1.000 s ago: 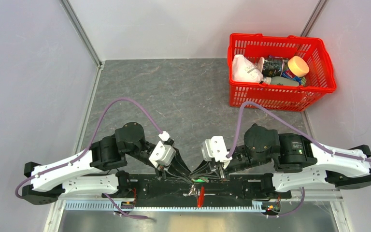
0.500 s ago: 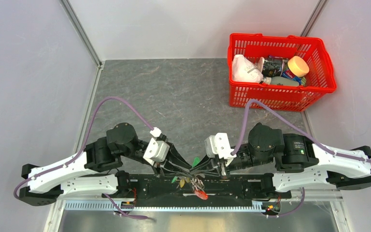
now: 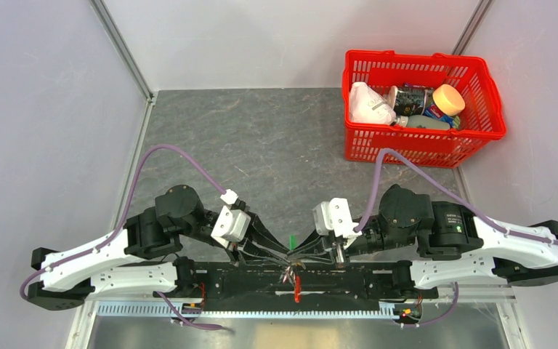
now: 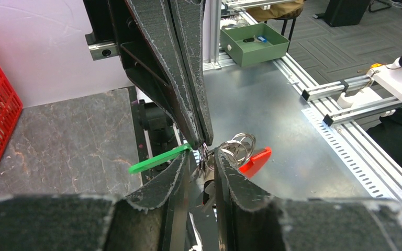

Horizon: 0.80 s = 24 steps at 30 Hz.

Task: Put the keys on the keyring

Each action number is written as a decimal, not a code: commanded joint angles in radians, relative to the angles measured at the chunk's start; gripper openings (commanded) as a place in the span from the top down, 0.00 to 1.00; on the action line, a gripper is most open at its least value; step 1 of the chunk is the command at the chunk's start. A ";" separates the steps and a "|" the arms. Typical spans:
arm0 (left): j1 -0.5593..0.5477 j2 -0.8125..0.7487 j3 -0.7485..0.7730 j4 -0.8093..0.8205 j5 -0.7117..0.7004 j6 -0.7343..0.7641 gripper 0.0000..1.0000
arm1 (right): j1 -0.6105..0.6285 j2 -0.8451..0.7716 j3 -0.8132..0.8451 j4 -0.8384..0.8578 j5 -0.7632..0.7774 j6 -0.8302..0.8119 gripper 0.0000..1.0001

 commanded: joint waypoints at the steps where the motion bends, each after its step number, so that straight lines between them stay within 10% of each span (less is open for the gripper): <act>1: -0.002 -0.006 0.004 0.050 -0.014 -0.038 0.70 | 0.002 -0.026 0.000 0.058 0.036 0.007 1.00; 24: -0.002 -0.016 -0.025 0.055 -0.083 -0.036 0.70 | 0.002 -0.050 0.000 0.090 0.030 0.019 1.00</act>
